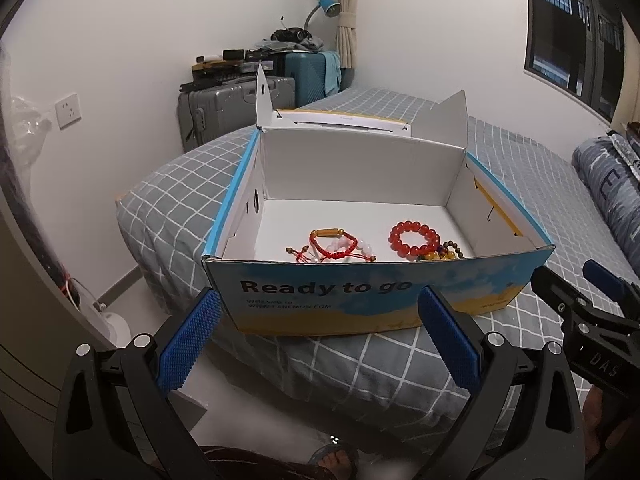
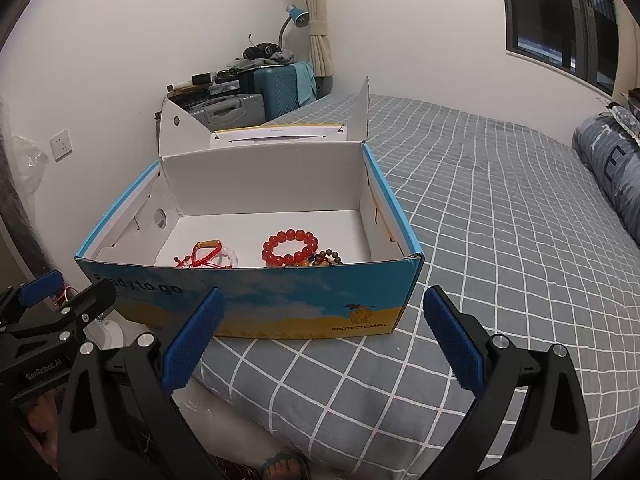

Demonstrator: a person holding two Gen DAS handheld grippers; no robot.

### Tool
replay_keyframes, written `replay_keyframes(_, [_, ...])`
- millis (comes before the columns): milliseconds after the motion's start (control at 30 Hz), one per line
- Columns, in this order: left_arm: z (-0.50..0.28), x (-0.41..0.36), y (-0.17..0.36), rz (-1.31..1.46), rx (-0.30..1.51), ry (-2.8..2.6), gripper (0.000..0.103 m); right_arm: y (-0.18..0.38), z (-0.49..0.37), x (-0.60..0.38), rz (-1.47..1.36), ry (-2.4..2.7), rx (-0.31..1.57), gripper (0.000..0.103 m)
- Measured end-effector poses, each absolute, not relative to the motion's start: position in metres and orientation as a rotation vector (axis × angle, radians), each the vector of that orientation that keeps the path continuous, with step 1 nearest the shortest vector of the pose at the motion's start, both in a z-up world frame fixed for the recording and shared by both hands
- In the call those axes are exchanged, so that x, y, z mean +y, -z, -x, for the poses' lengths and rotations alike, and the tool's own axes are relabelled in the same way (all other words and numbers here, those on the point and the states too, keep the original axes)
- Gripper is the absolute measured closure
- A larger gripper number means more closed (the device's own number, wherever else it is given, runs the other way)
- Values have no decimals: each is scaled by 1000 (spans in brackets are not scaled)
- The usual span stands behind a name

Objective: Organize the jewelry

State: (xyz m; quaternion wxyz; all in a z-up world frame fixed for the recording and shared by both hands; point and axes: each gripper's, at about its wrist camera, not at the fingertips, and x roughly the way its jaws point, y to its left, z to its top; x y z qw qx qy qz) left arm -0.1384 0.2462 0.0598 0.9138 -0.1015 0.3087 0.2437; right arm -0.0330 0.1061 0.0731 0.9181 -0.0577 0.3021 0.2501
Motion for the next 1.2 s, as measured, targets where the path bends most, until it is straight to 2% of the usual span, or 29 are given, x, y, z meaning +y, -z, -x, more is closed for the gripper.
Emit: replay_keyframes(1200, [131, 242, -57, 197, 645, -503, 6, -72, 32, 106, 126, -512, 626, 8])
